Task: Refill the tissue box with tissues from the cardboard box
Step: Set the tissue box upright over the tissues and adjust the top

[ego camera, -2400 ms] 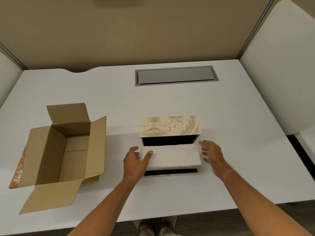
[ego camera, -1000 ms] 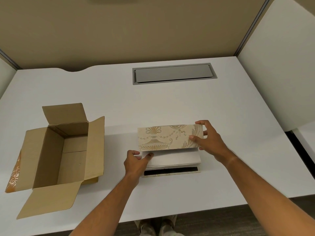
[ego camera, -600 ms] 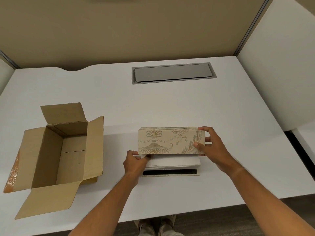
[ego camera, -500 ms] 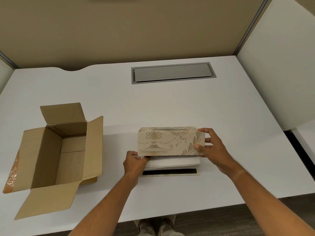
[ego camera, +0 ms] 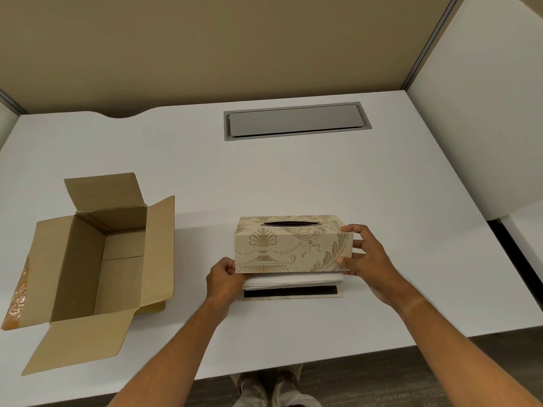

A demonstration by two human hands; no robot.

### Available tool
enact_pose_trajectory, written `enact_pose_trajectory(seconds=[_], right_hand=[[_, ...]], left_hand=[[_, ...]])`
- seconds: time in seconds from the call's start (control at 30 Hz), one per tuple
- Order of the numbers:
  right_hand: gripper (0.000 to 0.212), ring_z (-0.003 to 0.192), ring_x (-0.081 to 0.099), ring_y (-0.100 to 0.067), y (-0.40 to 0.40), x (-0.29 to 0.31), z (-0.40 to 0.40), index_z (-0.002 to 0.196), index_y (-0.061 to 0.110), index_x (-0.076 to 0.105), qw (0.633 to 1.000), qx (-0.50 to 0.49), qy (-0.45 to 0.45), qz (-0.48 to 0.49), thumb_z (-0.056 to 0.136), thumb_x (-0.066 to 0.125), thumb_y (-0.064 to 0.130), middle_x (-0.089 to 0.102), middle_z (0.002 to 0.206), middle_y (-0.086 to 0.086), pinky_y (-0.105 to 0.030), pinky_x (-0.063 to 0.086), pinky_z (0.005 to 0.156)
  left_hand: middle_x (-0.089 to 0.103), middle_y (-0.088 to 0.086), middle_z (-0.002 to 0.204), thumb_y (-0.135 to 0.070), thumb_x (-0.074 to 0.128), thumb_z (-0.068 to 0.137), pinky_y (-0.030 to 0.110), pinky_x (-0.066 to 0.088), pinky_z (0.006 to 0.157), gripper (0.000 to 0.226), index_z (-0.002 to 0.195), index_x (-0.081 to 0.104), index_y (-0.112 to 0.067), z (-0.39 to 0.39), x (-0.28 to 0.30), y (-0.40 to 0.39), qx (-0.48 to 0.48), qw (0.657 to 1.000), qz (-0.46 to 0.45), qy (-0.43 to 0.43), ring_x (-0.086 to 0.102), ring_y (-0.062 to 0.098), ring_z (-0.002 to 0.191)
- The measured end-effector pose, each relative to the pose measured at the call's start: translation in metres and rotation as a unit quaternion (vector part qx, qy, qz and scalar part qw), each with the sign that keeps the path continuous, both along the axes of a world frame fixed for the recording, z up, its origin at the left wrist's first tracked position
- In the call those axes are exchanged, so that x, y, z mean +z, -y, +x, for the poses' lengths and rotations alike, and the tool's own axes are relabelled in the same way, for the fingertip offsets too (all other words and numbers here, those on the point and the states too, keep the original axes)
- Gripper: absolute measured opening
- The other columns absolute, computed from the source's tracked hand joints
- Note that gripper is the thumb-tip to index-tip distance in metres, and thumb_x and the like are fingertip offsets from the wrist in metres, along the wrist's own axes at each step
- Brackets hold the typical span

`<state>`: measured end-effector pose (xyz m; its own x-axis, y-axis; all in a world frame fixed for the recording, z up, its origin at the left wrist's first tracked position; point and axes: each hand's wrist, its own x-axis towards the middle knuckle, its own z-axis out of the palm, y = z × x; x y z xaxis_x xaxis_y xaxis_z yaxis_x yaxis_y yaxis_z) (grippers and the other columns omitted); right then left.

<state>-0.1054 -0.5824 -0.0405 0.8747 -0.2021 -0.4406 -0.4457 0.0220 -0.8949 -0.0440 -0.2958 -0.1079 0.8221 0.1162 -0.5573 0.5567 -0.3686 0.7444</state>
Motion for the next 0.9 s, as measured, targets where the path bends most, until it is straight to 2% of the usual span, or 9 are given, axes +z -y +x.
enact_pose_trajectory(seconds=[0.2,0.37,0.43,0.53,0.6,0.77,0.9], right_hand=[[0.06,0.101,0.067,-0.026,0.001,-0.003,-0.003,0.102,0.043,0.057,1.0,0.0,0.007,0.002,0.082,0.066,-0.013,0.062,0.113,-0.008,-0.03,0.06,0.066],[0.061,0.099,0.068,-0.026,0.001,-0.005,-0.006,0.102,0.042,0.058,1.0,-0.005,0.013,0.006,0.083,0.062,-0.016,0.061,0.114,-0.01,-0.032,0.06,0.067],[0.062,0.097,0.068,-0.024,0.001,-0.006,-0.008,0.103,0.041,0.059,1.0,-0.008,0.017,0.01,0.082,0.061,-0.017,0.061,0.115,-0.01,-0.032,0.06,0.067],[0.065,0.103,0.065,-0.027,0.001,-0.008,-0.011,0.107,0.041,0.058,1.0,-0.002,0.027,0.013,0.08,0.061,-0.019,0.06,0.119,-0.009,-0.033,0.059,0.068],[0.069,0.109,0.062,-0.028,0.001,-0.008,-0.013,0.111,0.043,0.055,0.999,0.009,0.037,-0.002,0.078,0.064,-0.017,0.059,0.121,-0.005,-0.031,0.059,0.072],[0.085,0.116,0.05,-0.011,-0.009,-0.01,-0.02,0.122,0.056,0.037,0.995,0.053,0.055,-0.069,0.077,0.077,-0.003,0.048,0.127,0.012,-0.018,0.056,0.073],[0.092,0.115,0.05,-0.01,-0.016,-0.012,-0.02,0.123,0.06,0.028,0.987,0.041,0.074,-0.14,0.073,0.082,0.004,0.045,0.127,0.008,-0.013,0.055,0.07]], left_hand=[[0.072,0.014,0.092,-0.018,0.085,0.07,0.037,0.056,0.068,0.031,0.092,0.069,-0.003,0.002,-0.001,-0.003,0.005,1.0,-0.026,-0.009,0.062,0.021,0.076],[0.073,0.013,0.088,-0.004,0.074,0.079,0.021,0.048,0.046,0.015,0.092,0.069,-0.001,0.004,-0.001,-0.009,0.002,0.997,-0.068,-0.037,0.061,0.019,0.067],[0.074,0.008,0.084,0.002,0.066,0.084,0.019,0.048,0.044,0.006,0.087,0.069,-0.002,0.006,-0.001,-0.013,0.003,0.995,-0.08,-0.052,0.064,0.019,0.067],[0.075,0.005,0.081,0.004,0.062,0.087,0.019,0.05,0.045,0.009,0.089,0.069,-0.002,0.008,0.003,-0.015,-0.004,0.993,-0.092,-0.07,0.065,0.016,0.066],[0.075,0.005,0.084,0.005,0.062,0.086,0.02,0.052,0.047,0.01,0.091,0.069,-0.001,0.01,0.005,-0.015,-0.007,0.991,-0.107,-0.079,0.068,0.015,0.066],[0.076,0.006,0.083,0.004,0.065,0.085,0.021,0.052,0.046,0.008,0.084,0.067,-0.003,0.01,0.009,-0.015,-0.004,0.991,-0.114,-0.07,0.07,0.017,0.067],[0.072,0.009,0.083,0.001,0.068,0.083,0.02,0.052,0.049,0.01,0.08,0.064,-0.008,0.002,0.009,-0.012,-0.005,0.996,-0.086,-0.031,0.067,0.019,0.072]])
